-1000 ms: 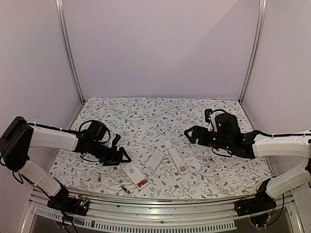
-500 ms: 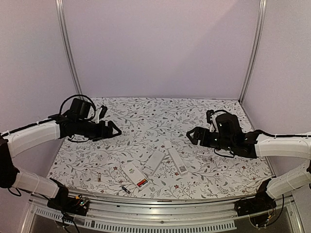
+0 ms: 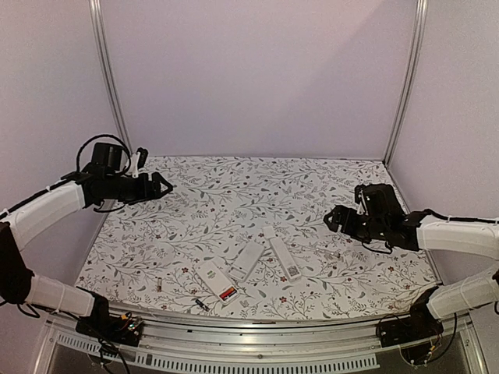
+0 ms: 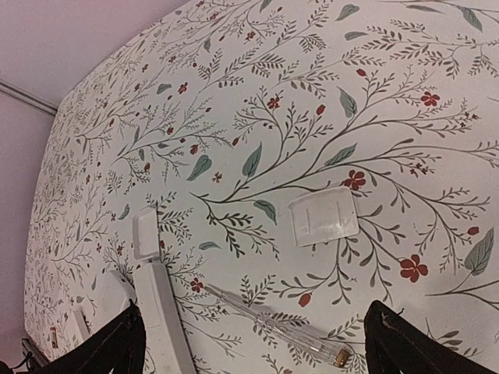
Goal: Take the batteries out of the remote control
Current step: Pick up the screwdriver from the center of the board.
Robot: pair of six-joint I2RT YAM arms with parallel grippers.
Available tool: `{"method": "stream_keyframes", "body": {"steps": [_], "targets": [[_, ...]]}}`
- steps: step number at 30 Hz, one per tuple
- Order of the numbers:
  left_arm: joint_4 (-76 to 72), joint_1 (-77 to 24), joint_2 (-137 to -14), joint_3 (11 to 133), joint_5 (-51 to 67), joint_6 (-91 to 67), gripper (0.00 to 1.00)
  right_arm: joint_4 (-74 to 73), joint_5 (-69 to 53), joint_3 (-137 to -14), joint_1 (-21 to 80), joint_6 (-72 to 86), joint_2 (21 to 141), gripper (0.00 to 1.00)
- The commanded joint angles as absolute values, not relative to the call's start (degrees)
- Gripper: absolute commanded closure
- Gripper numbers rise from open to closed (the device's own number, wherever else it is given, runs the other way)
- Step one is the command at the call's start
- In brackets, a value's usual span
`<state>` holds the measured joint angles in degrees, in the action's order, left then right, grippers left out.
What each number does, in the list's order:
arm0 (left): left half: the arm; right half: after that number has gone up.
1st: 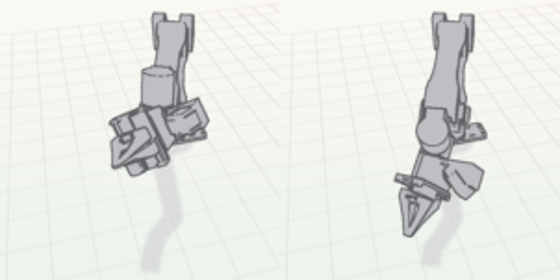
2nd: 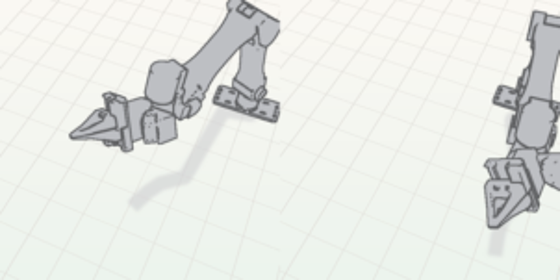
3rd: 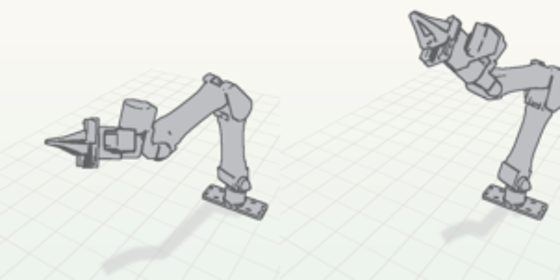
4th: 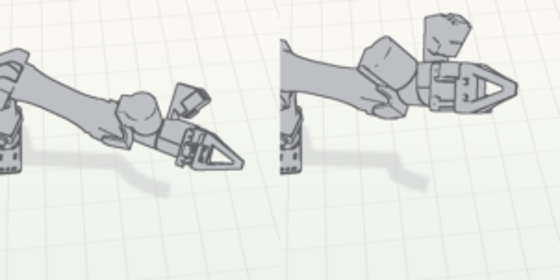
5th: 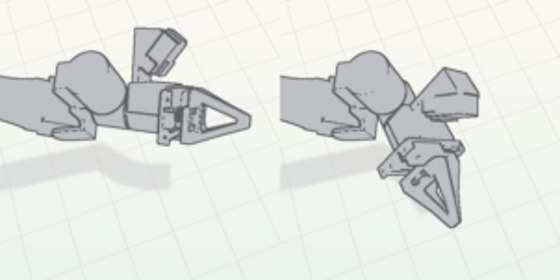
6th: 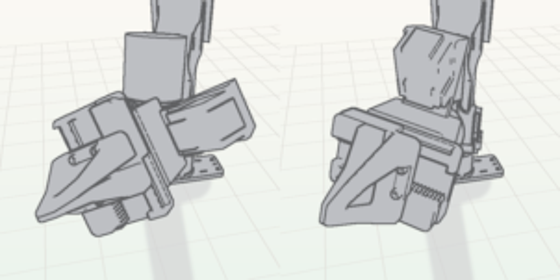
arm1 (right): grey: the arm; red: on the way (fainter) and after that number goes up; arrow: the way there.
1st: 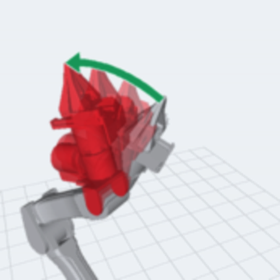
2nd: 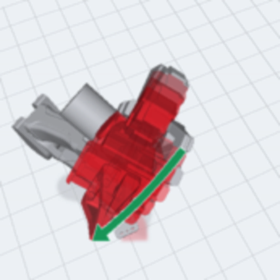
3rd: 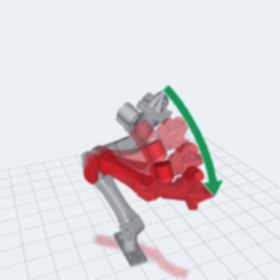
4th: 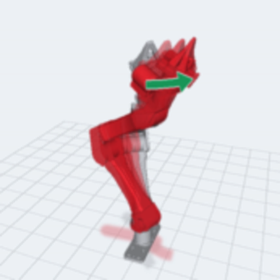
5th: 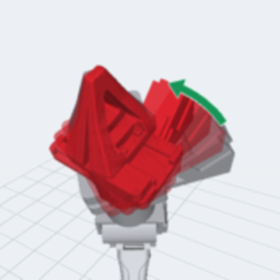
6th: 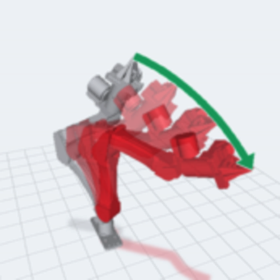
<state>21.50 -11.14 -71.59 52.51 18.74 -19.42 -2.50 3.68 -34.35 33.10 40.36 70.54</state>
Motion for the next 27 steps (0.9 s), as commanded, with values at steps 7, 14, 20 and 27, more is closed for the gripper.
{"method": "stream_keyframes", "body": {"steps": [7, 14, 20, 27], "targets": [[20.21, -10.37, -70.39, 49.97, 17.53, -18.52, 0.1, -3.38, -3.2, -29.62, 29.36, 40.84, 73.54, 0.12], [20.79, -10.37, -71.83, 50.03, 17.68, -18.44, 0.1, -1.67, -4.47, -31.72, 29.36, 38.85, 79.99, 0.26], [20.75, -10.37, -72.65, 49.87, 17.84, -18.59, 0.1, -0.91, -5.58, -32.6, 29.36, 37.63, 82.08, 0.31], [20.94, -10.37, -73.9, 49.97, 18.57, -18.7, 0.1, -0.59, -8.56, -33.22, 30.01, 37.55, 83.91, 0.38]]}}
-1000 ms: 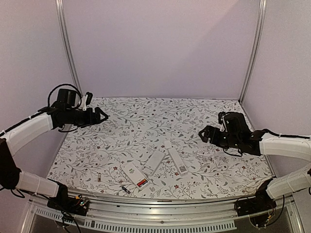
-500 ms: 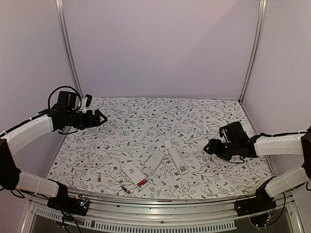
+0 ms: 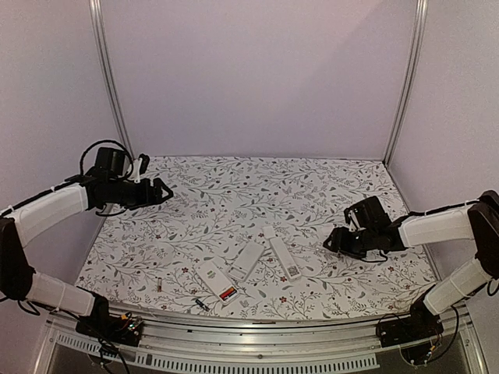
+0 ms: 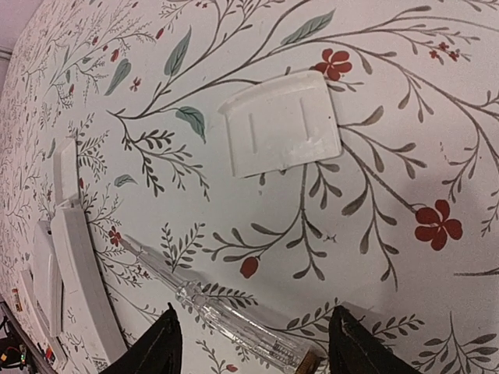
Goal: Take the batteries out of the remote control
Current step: Pick up the screwdriver from the center of the board.
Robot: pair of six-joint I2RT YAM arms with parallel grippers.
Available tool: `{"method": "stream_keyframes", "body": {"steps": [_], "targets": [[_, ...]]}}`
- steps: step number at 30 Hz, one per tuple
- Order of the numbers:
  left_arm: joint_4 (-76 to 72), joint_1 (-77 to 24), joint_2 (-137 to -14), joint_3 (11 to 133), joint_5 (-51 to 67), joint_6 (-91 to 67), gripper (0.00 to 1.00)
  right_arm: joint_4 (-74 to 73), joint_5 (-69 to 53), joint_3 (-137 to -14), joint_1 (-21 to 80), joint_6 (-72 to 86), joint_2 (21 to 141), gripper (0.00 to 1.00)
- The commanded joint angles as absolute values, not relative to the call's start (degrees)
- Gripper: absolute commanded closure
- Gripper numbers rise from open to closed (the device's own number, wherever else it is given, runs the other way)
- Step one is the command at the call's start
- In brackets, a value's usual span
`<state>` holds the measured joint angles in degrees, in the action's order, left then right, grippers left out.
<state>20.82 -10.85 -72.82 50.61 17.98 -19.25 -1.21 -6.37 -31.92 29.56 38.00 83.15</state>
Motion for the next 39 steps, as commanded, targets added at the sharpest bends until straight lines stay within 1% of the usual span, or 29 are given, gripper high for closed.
{"method": "stream_keyframes", "body": {"steps": [1, 5, 12, 16, 23, 32, 36, 39], "targets": [[20.92, -10.37, -73.91, 49.93, 18.57, -18.76, 0.1, -0.61, -8.73, -33.1, 30.6, 37.75, 83.45, 0.38], [20.94, -10.42, -74.05, 49.92, 18.65, -18.73, 0.1, -1.22, -9.32, -32.69, 32.5, 39.04, 82.63, 0.4], [20.92, -10.37, -74.11, 49.92, 19.08, -18.82, 0.1, -1.88, -9.46, -33.01, 36.81, 41.05, 82.55, 0.42], [20.95, -10.35, -73.92, 49.79, 19.14, -18.85, 0.1, -3.93, -6.19, -34.35, 38.49, 41.48, 83.46, 0.43], [20.94, -10.37, -73.89, 49.66, 19.4, -18.94, 0.1, -8.67, -0.81, -37.58, 39.55, 41.19, 86.12, 0.52], [20.92, -10.36, -73.89, 49.57, 19.47, -19.1, 0.1, -12.02, 3.59, -40.87, 42.36, 40.3, 89.03, 0.66], [20.96, -10.35, -74.0, 49.57, 19.77, -19.11, 0.1, -13.3, 4.85, -41.84, 43.01, 40.34, 90.66, 0.7], [20.96, -10.37, -74.09, 49.56, 19.84, -19.09, 0.1, -14.11, 5.94, -42.48, 43.4, 40.47, 91.36, 0.71]]}}
